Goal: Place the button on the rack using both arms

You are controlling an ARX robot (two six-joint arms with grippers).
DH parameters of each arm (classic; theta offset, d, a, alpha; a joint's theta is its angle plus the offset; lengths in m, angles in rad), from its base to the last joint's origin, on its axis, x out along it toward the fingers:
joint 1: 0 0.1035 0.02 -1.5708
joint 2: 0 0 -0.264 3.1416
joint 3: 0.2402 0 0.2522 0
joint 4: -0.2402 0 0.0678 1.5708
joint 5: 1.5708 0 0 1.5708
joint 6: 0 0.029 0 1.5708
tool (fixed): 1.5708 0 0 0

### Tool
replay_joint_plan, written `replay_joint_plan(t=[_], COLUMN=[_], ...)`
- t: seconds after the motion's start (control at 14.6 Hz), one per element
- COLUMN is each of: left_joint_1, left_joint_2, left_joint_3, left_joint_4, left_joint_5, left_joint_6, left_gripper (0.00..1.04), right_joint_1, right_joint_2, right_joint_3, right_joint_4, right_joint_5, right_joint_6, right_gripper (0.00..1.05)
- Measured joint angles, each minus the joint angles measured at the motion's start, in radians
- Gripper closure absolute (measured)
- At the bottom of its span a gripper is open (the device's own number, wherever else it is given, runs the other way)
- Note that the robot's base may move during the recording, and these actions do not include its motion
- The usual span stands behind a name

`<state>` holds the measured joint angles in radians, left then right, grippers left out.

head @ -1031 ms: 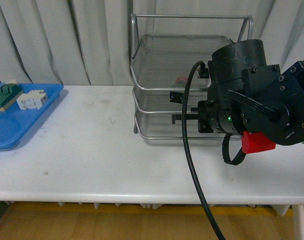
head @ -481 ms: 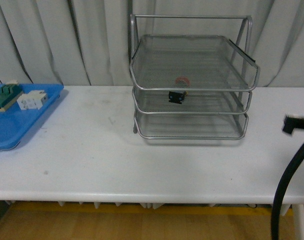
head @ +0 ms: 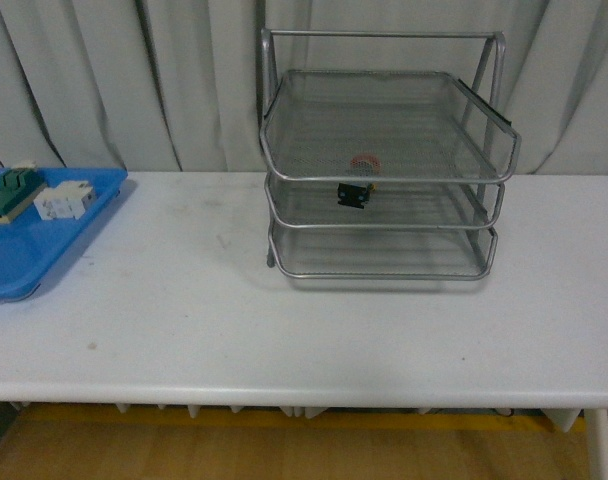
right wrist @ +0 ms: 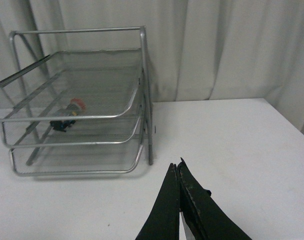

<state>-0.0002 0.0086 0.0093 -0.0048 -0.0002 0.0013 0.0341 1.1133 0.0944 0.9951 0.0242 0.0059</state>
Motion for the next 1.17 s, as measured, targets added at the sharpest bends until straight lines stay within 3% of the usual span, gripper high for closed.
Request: replay_joint_plan(t=[0.27,0.76,0.82,1.17], left_joint_1=[0.000,0.000,0.000,0.000], left_joint_2=[0.000,0.000,0.000,0.000], left_joint_3=[0.000,0.000,0.000,0.000], left_joint_4=[0.000,0.000,0.000,0.000], left_joint_5=[0.000,0.000,0.000,0.000], left_joint_6=[0.000,0.000,0.000,0.000], left_gripper=[0.07,0.07,0.07,0.07], right_joint_1=[-0.040,-0.039,-0.039,-0.039], right_joint_2=[-0.104,-0.472,-0.611,-0.797], right_joint_3=[-0.028,-0.083,-0.083,-0.083], right_joint_4=[-0.066,-0.372,-0.498,-0.675], right_joint_5=[-0.014,-0.021,-0.021,-0.021], right_joint_6=[0.000,0.000,0.000,0.000], right_gripper=[1.03,1.03,1.03,1.03])
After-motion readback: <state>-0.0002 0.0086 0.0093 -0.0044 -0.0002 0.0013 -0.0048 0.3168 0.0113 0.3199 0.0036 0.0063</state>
